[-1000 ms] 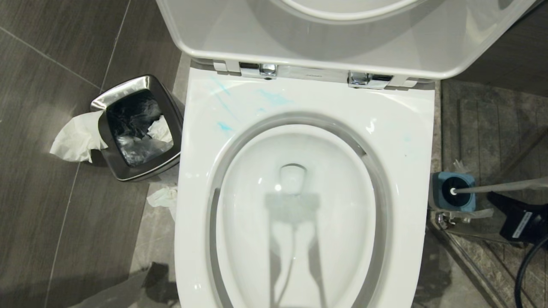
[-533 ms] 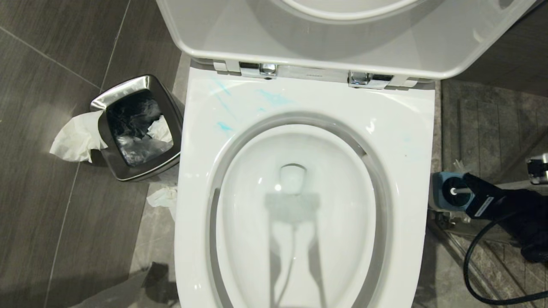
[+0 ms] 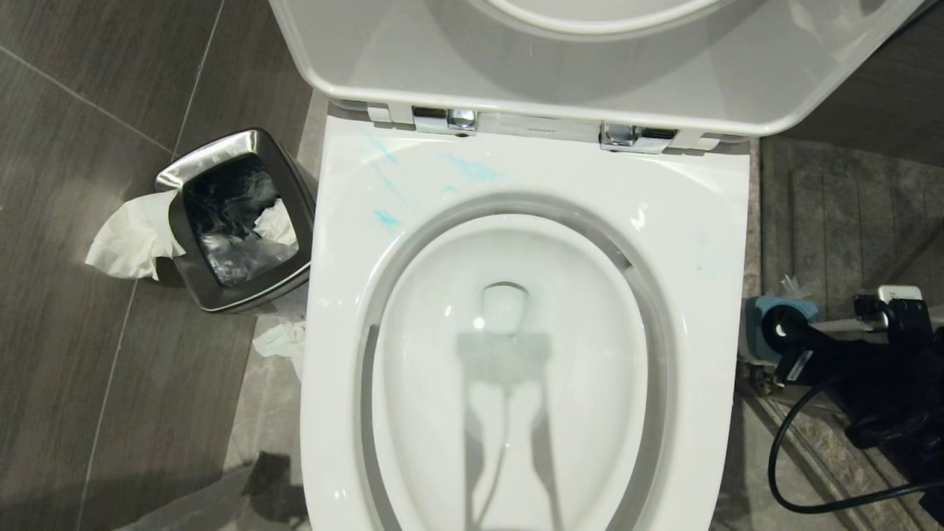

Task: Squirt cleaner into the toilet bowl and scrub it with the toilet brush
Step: Pour in the cleaning agent

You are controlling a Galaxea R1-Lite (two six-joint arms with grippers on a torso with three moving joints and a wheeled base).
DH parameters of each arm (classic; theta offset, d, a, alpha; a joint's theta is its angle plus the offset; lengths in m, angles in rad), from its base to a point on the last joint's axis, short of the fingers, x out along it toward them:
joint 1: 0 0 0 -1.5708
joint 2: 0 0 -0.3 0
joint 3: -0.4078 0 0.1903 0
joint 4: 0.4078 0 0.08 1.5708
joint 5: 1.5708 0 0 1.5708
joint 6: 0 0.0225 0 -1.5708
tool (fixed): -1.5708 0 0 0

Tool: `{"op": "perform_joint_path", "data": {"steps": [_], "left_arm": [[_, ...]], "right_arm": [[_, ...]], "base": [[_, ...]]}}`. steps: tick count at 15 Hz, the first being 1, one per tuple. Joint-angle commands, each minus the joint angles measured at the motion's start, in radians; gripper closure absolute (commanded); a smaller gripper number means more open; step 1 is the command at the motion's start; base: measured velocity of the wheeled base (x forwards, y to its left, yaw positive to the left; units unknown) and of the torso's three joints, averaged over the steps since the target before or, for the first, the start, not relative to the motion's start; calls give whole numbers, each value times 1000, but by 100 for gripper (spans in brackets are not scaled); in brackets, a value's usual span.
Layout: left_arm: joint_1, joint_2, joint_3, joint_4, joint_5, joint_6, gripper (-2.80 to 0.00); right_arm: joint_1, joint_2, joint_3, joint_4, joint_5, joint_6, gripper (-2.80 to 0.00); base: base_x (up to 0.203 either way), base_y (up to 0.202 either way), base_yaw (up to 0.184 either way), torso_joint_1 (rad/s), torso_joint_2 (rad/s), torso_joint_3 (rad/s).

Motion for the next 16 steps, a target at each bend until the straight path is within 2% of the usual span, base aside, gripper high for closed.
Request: {"op": "perform_joint_path", "data": {"steps": [1,7,8,12,16], "left_arm": [[0,2,2,0,0,0,0],[0,2,2,0,0,0,0],[0,2,2,0,0,0,0],[0,2,2,0,0,0,0],[0,2,2,0,0,0,0]], "right_arm": [[-1,5,16,-9,-2,2,0],[3,25,-37,-9,6,14,0],[8,33,-51,-9,6,14,-280],[10,81,-70,-9,42,14,-280],[10,150,-152,-9,81,12,-280]], "base": [[0,0,0,0,0,0],[0,0,0,0,0,0],[0,0,0,0,0,0],[0,0,0,0,0,0],[0,0,0,0,0,0]]}}
